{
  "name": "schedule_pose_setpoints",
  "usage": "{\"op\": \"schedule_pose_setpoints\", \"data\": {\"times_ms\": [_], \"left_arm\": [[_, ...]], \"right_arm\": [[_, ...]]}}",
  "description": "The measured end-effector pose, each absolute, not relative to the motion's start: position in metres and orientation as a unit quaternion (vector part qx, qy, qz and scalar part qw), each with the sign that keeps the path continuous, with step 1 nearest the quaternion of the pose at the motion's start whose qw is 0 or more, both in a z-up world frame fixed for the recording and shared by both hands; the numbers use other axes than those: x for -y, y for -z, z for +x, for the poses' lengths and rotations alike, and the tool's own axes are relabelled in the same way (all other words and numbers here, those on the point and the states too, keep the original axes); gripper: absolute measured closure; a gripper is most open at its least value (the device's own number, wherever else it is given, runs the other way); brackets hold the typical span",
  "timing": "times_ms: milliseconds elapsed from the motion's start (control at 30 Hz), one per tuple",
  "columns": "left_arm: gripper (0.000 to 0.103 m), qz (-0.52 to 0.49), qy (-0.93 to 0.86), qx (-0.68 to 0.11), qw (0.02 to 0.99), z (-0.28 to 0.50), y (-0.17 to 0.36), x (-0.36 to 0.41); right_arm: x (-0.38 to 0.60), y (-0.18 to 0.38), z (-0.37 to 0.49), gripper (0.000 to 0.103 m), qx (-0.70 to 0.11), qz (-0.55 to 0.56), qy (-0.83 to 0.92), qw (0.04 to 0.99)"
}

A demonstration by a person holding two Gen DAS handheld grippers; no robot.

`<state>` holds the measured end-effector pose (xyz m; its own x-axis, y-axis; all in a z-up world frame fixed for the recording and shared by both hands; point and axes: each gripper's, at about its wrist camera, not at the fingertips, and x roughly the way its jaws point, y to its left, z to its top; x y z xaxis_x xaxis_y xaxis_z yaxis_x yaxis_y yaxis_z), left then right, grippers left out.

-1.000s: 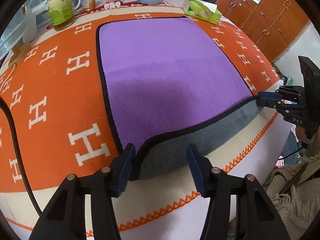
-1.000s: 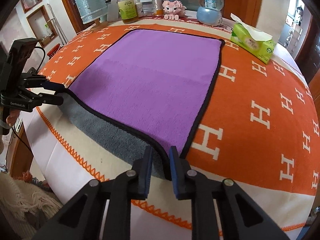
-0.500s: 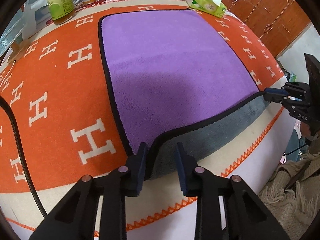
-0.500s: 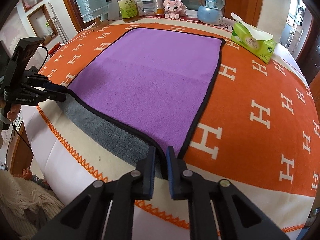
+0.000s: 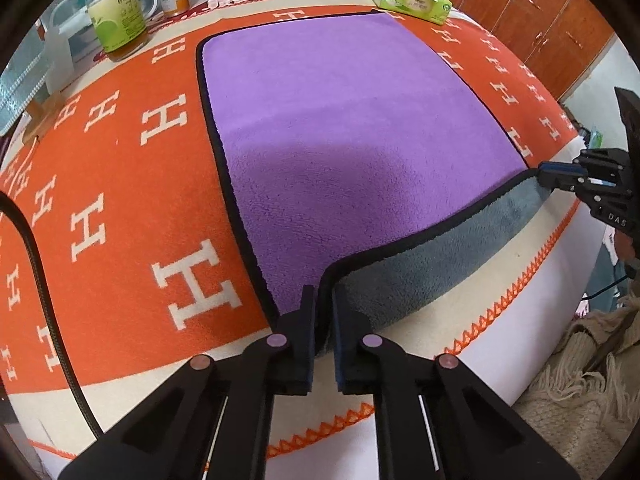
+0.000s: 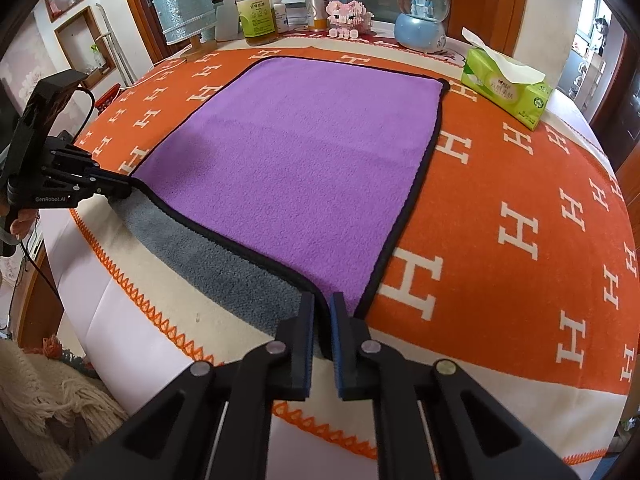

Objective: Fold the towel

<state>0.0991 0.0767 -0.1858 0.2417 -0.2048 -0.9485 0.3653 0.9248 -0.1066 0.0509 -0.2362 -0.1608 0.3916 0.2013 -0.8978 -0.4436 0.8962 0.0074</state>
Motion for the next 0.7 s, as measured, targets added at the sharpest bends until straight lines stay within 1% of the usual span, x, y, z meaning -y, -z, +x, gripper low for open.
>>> {"op": "schedule_pose_setpoints", "data": {"times_ms": [367, 700], "left_arm": [[0.1, 0.084, 0.167, -0.57, 0.8, 0.094, 0.176, -0.072], [0.1, 0.076, 0.15, -0.552, 0.817, 0.097, 0.163, -0.074]], "right_arm": [[0.232, 0.156, 0.045, 0.099, -0.503, -0.125, -0.187, 0.835], [0.234, 0.146, 0.048, 0.099, -0.492, -0.114, -0.18, 0.844]]}}
